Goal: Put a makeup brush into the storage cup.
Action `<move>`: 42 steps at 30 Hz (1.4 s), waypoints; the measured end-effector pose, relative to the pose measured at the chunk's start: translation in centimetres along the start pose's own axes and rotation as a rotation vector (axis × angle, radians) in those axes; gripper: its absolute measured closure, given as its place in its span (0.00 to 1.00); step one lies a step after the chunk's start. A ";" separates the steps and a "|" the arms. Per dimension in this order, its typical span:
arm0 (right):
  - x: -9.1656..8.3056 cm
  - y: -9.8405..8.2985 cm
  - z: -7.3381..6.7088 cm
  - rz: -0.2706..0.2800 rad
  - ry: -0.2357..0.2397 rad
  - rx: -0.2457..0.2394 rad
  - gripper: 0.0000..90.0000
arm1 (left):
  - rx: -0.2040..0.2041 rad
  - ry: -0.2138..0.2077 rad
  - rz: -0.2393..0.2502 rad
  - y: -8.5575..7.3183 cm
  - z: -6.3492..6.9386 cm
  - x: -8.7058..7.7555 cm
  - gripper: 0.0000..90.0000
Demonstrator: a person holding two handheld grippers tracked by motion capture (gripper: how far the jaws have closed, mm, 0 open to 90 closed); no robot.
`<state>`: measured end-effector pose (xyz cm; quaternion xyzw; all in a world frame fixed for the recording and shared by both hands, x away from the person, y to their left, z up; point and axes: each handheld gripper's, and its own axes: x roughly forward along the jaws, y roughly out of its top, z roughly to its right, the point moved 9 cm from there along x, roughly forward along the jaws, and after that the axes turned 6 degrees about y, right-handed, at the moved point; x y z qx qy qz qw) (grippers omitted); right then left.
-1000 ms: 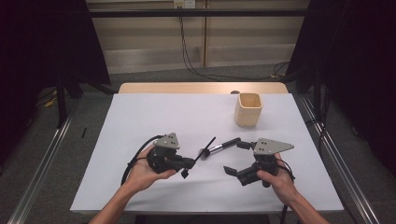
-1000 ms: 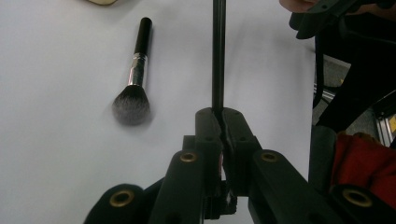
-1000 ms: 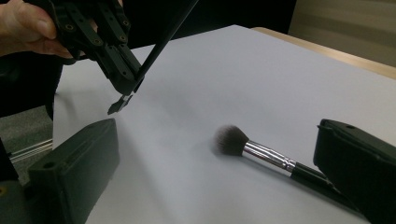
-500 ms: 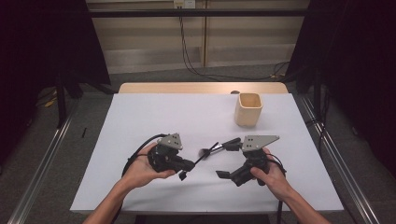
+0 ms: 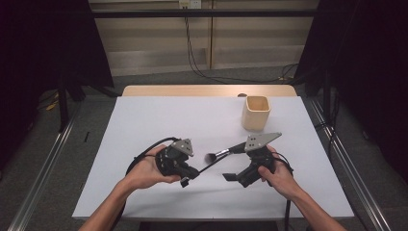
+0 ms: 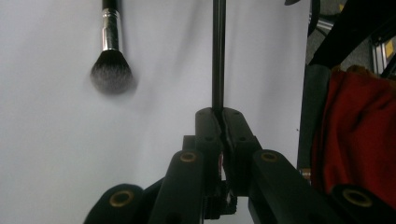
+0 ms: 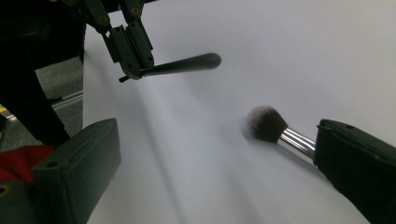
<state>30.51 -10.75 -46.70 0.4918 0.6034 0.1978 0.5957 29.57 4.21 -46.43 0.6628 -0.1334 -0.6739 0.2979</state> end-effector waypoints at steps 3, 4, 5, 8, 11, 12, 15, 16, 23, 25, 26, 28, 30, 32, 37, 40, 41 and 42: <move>0.2 -0.1 -0.2 -0.055 0.026 -0.014 0.01 | 0.013 0.001 -0.028 0.0 0.0 0.1 0.96; 0.4 -0.1 -0.3 -0.072 0.038 -0.015 0.01 | 0.015 0.000 -0.042 0.0 0.0 0.2 0.96; 0.5 -0.2 -0.3 -0.092 0.046 -0.014 0.01 | 0.013 -0.005 -0.051 -0.1 0.1 0.2 0.96; 0.7 -0.4 -0.4 -0.133 0.061 -0.018 0.01 | 0.016 -0.001 -0.071 -0.2 0.1 0.4 0.96; 0.9 -0.7 -0.5 -0.188 0.074 -0.046 0.01 | 0.028 -0.006 -0.106 -0.4 0.0 0.6 0.96; 1.0 -0.8 -0.6 -0.206 0.088 -0.050 0.01 | 0.028 -0.006 -0.117 -0.5 0.0 0.6 0.96; 1.2 -0.9 -0.4 -0.259 0.098 -0.064 0.02 | 0.045 -0.012 -0.154 -0.5 0.1 0.7 0.96; 1.3 -0.9 -0.4 -0.269 0.101 -0.072 0.02 | 0.049 -0.009 -0.162 -0.5 0.1 0.7 0.96; 1.4 -1.0 -0.3 -0.341 0.111 -0.107 0.04 | 0.066 0.003 -0.208 -0.3 0.1 0.7 0.96; 1.5 -1.3 -0.2 -0.384 0.111 -0.115 0.04 | 0.073 0.007 -0.232 -0.4 0.0 0.7 0.96; 1.6 -1.8 0.0 -0.429 0.120 -0.127 0.05 | 0.079 0.003 -0.247 -0.4 0.0 0.8 0.96; 1.8 -2.0 0.3 -0.450 0.120 -0.117 0.05 | 0.087 0.006 -0.251 -0.5 0.0 0.8 0.96; 1.9 -2.3 0.4 -0.479 0.130 -0.110 0.05 | 0.090 -0.001 -0.263 -0.5 0.2 0.8 0.96; 2.0 -2.6 0.3 -0.515 0.135 -0.118 0.05 | 0.095 -0.008 -0.273 -0.5 0.3 0.7 0.96; 2.2 -2.6 0.1 -0.556 0.136 -0.128 0.04 | 0.115 -0.007 -0.313 -0.7 0.3 0.8 0.96; 2.3 -2.5 -0.1 -0.581 0.145 -0.135 0.06 | 0.137 -0.005 -0.334 -0.7 0.5 1.0 0.96; 2.3 -2.6 -0.1 -0.591 0.150 -0.142 0.10 | 0.128 0.001 -0.332 -0.7 0.6 1.1 0.96; 2.3 -2.6 -0.3 -0.596 0.170 -0.151 0.16 | 0.128 0.001 -0.332 -0.7 0.6 1.1 0.96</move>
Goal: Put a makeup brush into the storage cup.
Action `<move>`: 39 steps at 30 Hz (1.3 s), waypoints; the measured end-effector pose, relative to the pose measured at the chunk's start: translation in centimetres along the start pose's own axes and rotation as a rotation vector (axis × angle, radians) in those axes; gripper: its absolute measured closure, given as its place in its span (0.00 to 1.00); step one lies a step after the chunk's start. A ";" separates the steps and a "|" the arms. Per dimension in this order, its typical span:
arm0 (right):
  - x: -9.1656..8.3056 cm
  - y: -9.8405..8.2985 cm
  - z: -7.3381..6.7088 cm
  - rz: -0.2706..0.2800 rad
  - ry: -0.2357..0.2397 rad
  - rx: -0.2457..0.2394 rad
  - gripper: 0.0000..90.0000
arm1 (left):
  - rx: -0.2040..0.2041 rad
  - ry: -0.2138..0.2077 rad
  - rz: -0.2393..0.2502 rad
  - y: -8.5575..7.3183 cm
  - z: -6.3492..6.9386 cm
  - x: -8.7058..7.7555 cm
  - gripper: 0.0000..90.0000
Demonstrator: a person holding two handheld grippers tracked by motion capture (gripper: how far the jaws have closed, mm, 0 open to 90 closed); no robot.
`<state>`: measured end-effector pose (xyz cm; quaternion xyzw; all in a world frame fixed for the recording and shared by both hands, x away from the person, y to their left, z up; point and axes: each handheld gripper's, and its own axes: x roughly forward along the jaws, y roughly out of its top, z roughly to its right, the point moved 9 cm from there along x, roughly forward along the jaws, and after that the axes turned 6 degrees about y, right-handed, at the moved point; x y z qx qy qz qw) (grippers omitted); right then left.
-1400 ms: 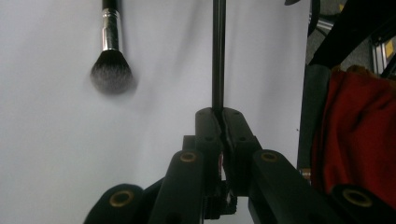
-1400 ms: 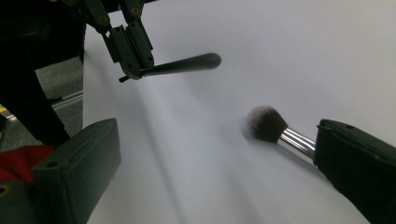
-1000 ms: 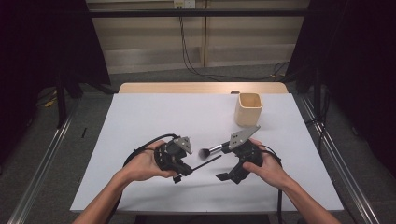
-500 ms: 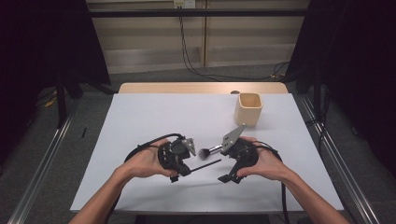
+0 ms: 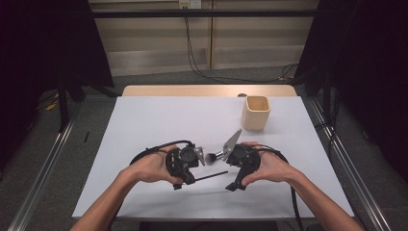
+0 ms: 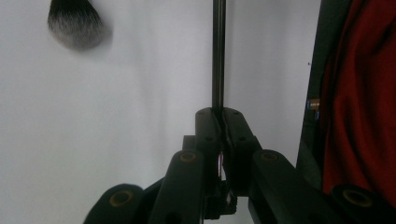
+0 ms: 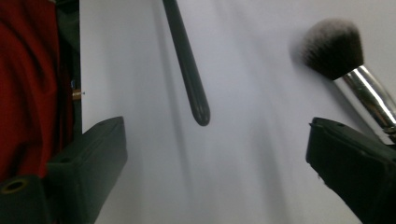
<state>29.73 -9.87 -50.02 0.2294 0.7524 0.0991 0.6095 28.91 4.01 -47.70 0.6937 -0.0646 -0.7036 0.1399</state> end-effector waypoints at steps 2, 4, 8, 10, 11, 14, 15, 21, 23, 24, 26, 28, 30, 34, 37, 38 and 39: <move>0.1 0.0 -0.2 -0.016 0.005 -0.009 0.18 | 0.002 -0.004 -0.016 0.0 0.0 0.1 0.96; 0.2 0.2 -0.3 -0.018 0.003 -0.016 0.24 | 0.014 -0.013 -0.027 0.0 0.0 0.3 0.96; 0.3 0.3 -0.4 -0.026 0.016 -0.017 0.30 | 0.018 -0.010 -0.024 0.1 0.0 0.6 0.96; 0.3 0.5 -0.4 -0.022 0.026 -0.026 0.37 | 0.024 -0.007 -0.025 0.2 0.1 0.7 0.96; 0.3 0.5 -0.4 -0.024 0.028 -0.018 0.38 | 0.019 -0.014 -0.010 0.3 0.3 0.7 0.96; 0.3 0.6 -0.5 -0.028 0.027 -0.035 0.44 | 0.013 -0.021 0.003 0.4 0.5 0.6 0.96; 0.3 0.7 -0.6 -0.031 0.024 -0.037 0.46 | 0.011 -0.008 0.005 0.4 0.5 0.7 0.96; 0.4 1.1 -0.6 -0.020 0.039 -0.043 0.58 | 0.028 -0.014 0.015 0.5 0.5 0.8 0.96; 0.4 1.2 -0.6 -0.018 0.041 -0.044 0.59 | 0.023 -0.021 0.020 0.6 0.6 0.9 0.96; 0.3 1.4 -0.6 -0.010 0.041 -0.045 0.61 | 0.022 -0.032 0.014 0.5 0.6 1.0 0.96; 0.3 1.5 -0.5 -0.008 0.037 -0.050 0.64 | 0.022 -0.025 0.013 0.5 0.4 1.2 0.96; 0.3 1.6 -0.6 -0.002 0.044 -0.056 0.71 | 0.021 -0.031 0.013 0.5 0.3 1.2 0.96; 0.3 1.7 -0.7 -0.003 0.053 -0.058 0.75 | 0.027 -0.032 0.009 0.4 0.3 1.3 0.96; 0.5 1.9 -0.8 0.003 0.056 -0.069 0.78 | 0.023 -0.033 -0.012 0.0 0.2 1.6 0.96; 0.5 1.9 -0.9 0.003 0.061 -0.069 0.81 | 0.022 -0.033 -0.009 0.0 0.3 1.7 0.96; 0.6 2.0 -0.9 0.009 0.066 -0.075 0.83 | 0.021 -0.038 -0.001 0.0 0.3 1.8 0.96; 0.6 2.0 -1.0 -0.001 0.070 -0.070 0.84 | 0.011 -0.023 0.013 0.1 0.3 1.9 0.96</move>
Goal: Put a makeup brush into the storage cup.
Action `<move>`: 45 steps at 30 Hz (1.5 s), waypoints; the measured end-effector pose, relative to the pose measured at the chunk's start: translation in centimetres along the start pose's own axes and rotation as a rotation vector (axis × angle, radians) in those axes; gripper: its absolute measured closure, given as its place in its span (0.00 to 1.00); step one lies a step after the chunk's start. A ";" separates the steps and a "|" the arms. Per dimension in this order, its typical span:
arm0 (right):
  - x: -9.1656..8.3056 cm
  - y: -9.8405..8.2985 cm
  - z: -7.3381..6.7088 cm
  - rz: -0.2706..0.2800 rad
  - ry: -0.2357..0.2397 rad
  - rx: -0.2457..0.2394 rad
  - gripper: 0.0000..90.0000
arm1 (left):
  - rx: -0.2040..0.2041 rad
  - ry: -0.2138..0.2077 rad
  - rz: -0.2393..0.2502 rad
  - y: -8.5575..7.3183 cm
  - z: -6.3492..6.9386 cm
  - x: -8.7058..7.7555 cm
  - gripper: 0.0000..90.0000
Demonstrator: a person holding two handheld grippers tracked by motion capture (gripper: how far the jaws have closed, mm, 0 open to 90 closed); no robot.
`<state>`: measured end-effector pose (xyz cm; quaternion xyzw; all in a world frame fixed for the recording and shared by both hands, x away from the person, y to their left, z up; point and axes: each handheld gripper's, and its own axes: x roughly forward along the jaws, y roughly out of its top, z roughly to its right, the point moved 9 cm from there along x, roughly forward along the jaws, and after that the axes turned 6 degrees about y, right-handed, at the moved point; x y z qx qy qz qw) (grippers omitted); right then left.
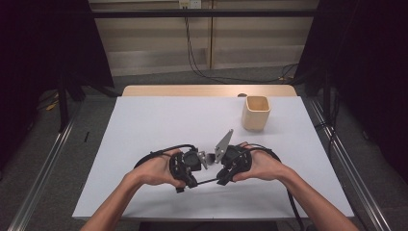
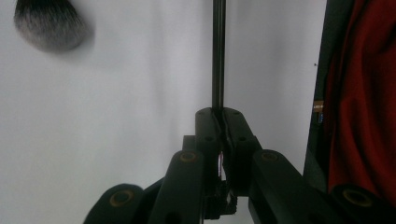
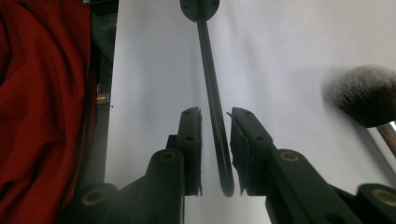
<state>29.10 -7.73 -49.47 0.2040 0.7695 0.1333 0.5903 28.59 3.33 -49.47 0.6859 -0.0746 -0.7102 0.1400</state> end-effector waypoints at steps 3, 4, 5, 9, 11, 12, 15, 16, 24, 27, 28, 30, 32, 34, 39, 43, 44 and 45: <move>0.4 0.0 0.1 -0.010 0.000 -0.016 0.93 | 0.016 -0.010 -0.011 0.0 0.1 0.0 0.96; 0.4 0.0 0.1 -0.010 0.000 -0.016 0.93 | 0.016 -0.010 -0.011 0.0 0.1 0.0 0.96; 0.5 0.0 -0.2 -0.020 0.019 -0.009 0.94 | 0.017 -0.013 -0.010 0.0 0.1 -0.1 0.95; 0.5 -0.1 -0.2 -0.018 0.028 -0.020 0.96 | 0.012 -0.017 0.023 0.1 0.0 -0.1 0.95; 0.4 -0.2 -0.1 -0.014 0.029 -0.018 0.96 | 0.013 -0.014 0.032 0.1 -0.1 -0.1 0.95; 0.3 -0.2 -0.1 -0.008 0.029 -0.018 0.96 | 0.013 -0.012 0.032 0.1 -0.1 -0.1 0.94; 0.2 -0.1 0.0 -0.001 0.013 -0.019 0.96 | 0.004 0.002 0.037 0.1 -0.5 -0.3 0.93; 0.2 0.0 0.1 0.009 0.004 -0.028 0.96 | -0.004 0.005 0.046 0.1 -0.6 -0.4 0.93; -0.1 -0.2 0.1 0.026 0.006 -0.022 0.96 | -0.029 0.027 0.110 0.2 -1.3 -0.5 0.76; -0.3 -0.4 0.2 0.034 0.002 -0.004 0.96 | -0.056 0.053 0.157 0.5 -1.4 -0.3 0.60; -0.5 -0.4 0.3 0.039 -0.002 -0.002 0.96 | -0.057 0.062 0.168 0.6 -1.5 -0.3 0.58; -0.7 -0.4 0.4 0.056 -0.017 -0.001 0.96 | -0.074 0.078 0.191 0.6 -1.7 -0.5 0.52; -0.9 -0.4 0.3 0.057 -0.011 0.006 0.96 | -0.081 0.080 0.207 0.6 -1.8 -0.6 0.49; -1.1 -0.6 0.4 0.059 -0.023 0.012 0.96 | -0.130 0.110 0.253 0.6 -2.5 -0.7 0.35; -1.1 -1.1 0.5 0.070 -0.033 0.029 0.96 | -0.178 0.137 0.292 0.3 -3.1 -0.6 0.19; -1.1 -1.7 0.4 0.079 -0.031 0.044 0.96 | -0.217 0.166 0.311 -0.4 -3.6 -0.9 0.10; -1.1 -1.7 0.4 0.079 -0.031 0.044 0.96 | -0.217 0.166 0.311 -0.4 -3.6 -0.9 0.08; -1.3 -1.9 0.4 0.084 -0.029 0.058 0.96 | -0.230 0.175 0.325 -0.5 -3.7 -1.0 0.07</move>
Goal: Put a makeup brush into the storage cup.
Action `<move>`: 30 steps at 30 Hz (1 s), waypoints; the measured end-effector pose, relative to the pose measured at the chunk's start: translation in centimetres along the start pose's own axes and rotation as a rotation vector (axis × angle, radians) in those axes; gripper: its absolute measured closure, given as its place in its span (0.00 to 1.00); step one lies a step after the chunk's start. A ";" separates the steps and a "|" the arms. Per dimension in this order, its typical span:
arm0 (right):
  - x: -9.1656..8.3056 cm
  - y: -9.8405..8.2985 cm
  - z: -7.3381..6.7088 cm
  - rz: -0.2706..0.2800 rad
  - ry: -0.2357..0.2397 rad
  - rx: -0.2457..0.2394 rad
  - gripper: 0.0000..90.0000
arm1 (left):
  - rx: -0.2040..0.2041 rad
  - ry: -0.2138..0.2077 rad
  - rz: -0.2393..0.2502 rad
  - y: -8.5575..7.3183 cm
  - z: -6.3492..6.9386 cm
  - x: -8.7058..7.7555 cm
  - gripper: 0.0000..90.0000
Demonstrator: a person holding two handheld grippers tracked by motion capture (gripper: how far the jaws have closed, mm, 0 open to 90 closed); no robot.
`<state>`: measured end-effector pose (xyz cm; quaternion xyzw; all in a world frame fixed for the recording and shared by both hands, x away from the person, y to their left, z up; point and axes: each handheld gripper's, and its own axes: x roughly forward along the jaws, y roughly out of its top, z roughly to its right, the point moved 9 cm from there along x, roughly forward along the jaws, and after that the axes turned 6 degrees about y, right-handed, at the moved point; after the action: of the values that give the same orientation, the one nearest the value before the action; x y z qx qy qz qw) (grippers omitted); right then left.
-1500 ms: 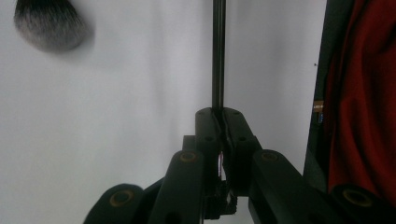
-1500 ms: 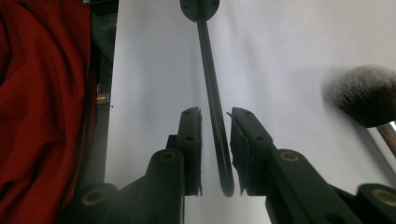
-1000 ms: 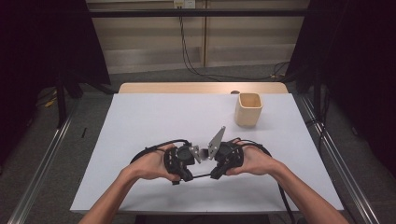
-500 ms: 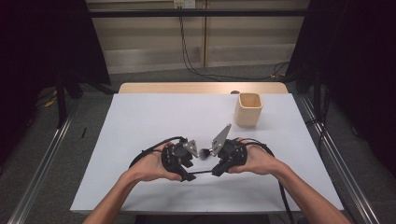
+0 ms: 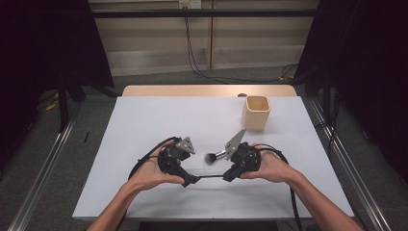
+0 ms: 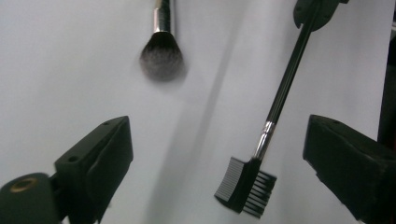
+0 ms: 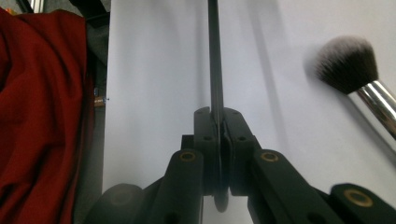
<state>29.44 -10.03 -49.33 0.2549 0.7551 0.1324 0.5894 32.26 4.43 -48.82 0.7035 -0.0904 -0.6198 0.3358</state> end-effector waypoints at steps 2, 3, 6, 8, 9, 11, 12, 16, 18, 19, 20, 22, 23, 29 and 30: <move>-0.3 0.0 0.1 0.013 -0.003 0.004 0.96 | -0.030 0.029 0.039 -0.2 -0.4 -0.5 0.07; -0.3 0.0 0.1 0.013 -0.003 0.004 0.96 | -0.030 0.029 0.039 -0.2 -0.4 -0.5 0.07; -0.9 0.0 0.1 0.041 -0.036 -0.005 0.96 | -0.061 0.059 0.082 -0.6 -0.9 -0.9 0.05; -1.0 -0.1 0.1 0.043 -0.036 -0.002 0.96 | -0.066 0.063 0.088 -0.7 -1.0 -1.0 0.04; -1.0 -0.3 0.1 0.043 -0.042 0.002 0.96 | -0.067 0.071 0.094 -0.9 -1.1 -1.2 0.05; -1.1 -0.7 0.1 0.046 -0.042 0.019 0.96 | -0.073 0.080 0.107 -1.3 -1.2 -1.5 0.05; -1.2 -0.8 0.3 0.052 -0.051 0.016 0.96 | -0.082 0.079 0.121 -1.4 -1.2 -1.7 0.05; -1.4 -1.4 0.1 0.072 -0.070 0.033 0.96 | -0.103 0.117 0.131 -1.9 -1.5 -2.1 0.04; -1.6 -1.5 0.0 0.080 -0.085 0.030 0.96 | -0.110 0.124 0.144 -2.2 -1.5 -2.3 0.04; -1.7 -1.6 0.0 0.088 -0.085 0.034 0.96 | -0.123 0.127 0.158 -2.3 -1.5 -2.4 0.04; -1.9 -1.7 0.0 0.095 -0.092 0.040 0.96 | -0.127 0.133 0.166 -2.4 -1.6 -2.5 0.04; -2.1 -2.0 0.0 0.124 -0.105 0.056 0.96 | -0.132 0.145 0.165 -2.7 -1.6 -2.8 0.04; -2.1 -2.1 0.1 0.136 -0.111 0.065 0.96 | -0.142 0.147 0.176 -2.9 -1.6 -3.0 0.04; -2.1 -2.5 0.7 0.215 -0.140 0.115 0.96 | -0.149 0.217 0.214 -3.4 -2.0 -4.0 0.04; -2.1 -2.5 0.7 0.215 -0.140 0.115 0.96 | -0.149 0.217 0.214 -3.4 -2.0 -4.0 0.04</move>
<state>29.93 -13.36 -49.04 0.3765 0.6866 0.1331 0.6075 32.30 9.94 -47.56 0.7258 -0.0819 -0.5059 0.4589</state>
